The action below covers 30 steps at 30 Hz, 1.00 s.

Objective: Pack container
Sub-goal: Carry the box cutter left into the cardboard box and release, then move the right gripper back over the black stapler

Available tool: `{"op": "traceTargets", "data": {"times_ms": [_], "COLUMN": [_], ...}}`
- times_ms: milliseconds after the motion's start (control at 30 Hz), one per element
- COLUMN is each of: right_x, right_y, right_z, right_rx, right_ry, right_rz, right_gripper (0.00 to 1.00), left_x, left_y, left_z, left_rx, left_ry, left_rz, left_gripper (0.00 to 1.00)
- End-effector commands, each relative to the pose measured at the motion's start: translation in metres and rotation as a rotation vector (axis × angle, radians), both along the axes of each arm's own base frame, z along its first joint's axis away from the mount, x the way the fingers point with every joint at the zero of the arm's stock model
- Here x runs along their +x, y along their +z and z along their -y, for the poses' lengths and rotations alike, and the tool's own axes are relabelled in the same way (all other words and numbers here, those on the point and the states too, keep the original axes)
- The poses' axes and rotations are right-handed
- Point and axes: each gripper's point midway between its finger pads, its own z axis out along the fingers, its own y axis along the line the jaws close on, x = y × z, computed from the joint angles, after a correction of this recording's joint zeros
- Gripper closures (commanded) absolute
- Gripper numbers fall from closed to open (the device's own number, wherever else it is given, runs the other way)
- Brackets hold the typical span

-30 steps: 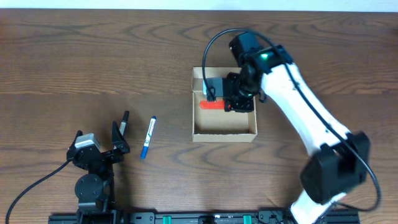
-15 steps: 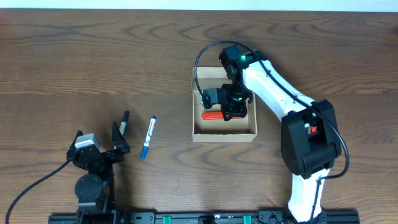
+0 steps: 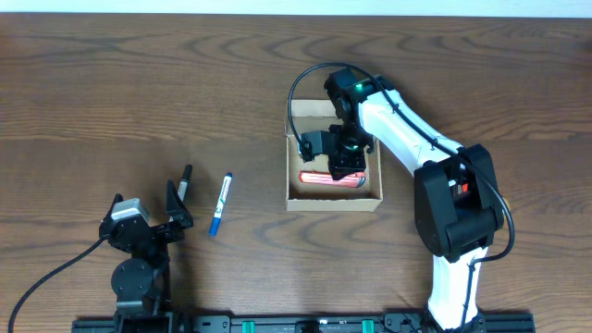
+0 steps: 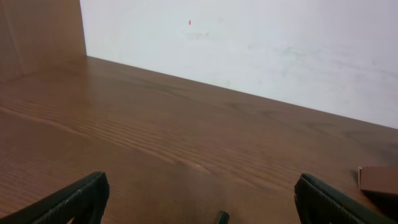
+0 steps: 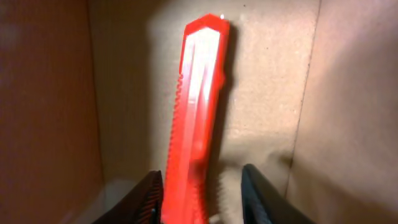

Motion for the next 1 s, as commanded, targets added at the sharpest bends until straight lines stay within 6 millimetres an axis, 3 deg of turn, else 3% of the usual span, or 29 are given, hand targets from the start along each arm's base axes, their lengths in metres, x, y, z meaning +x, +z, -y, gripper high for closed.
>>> {"op": "traceTargets", "data": {"times_ms": [0, 133, 267, 333, 400, 500, 533, 600, 700, 800, 967], "right_x": [0.001, 0.012, 0.032, 0.037, 0.041, 0.052, 0.063, 0.084, 0.086, 0.068, 0.029], "right_y": [0.003, 0.037, 0.1, 0.137, 0.163, 0.203, 0.217, 0.239, 0.252, 0.237, 0.211], "right_z": [-0.002, -0.007, -0.011, -0.01, 0.0, 0.022, 0.038, 0.084, 0.152, 0.214, 0.283], "right_rx": [-0.002, 0.031, 0.108, 0.166, 0.185, 0.225, 0.23, 0.214, 0.184, 0.088, -0.067], "right_ry": [-0.018, -0.039, -0.151, -0.299, -0.464, -0.633, -0.748, -1.045, -1.345, -1.562, -1.745], "right_rz": [-0.006, 0.066, 0.206, 0.244, 0.279, 0.378, 0.437, 0.547, 0.566, 0.483, 0.36], "right_gripper": [0.66, 0.69, 0.66, 0.52, 0.29, 0.14, 0.01, 0.01, 0.01, 0.04, 0.09], "left_x": [-0.001, -0.001, -0.001, -0.001, -0.001, -0.001, -0.001, -0.001, -0.001, -0.001, -0.001], "left_y": [-0.018, -0.018, -0.018, -0.018, -0.018, -0.018, -0.018, -0.018, -0.018, -0.018, -0.018], "left_z": [-0.002, -0.002, -0.003, -0.003, -0.003, -0.003, -0.003, -0.003, -0.002, -0.002, -0.002], "left_rx": [-0.006, -0.006, -0.005, -0.005, -0.005, -0.005, -0.005, -0.005, -0.005, -0.006, -0.006], "left_ry": [0.011, 0.011, 0.015, 0.015, 0.015, 0.015, 0.015, 0.015, 0.014, 0.014, 0.014], "left_rz": [-0.052, -0.052, -0.052, -0.052, -0.052, -0.052, -0.052, -0.052, -0.052, -0.052, -0.052], "left_gripper": [0.05, 0.05, 0.05, 0.05, 0.05, 0.04, 0.05, 0.04, 0.05, 0.04, 0.05]}}
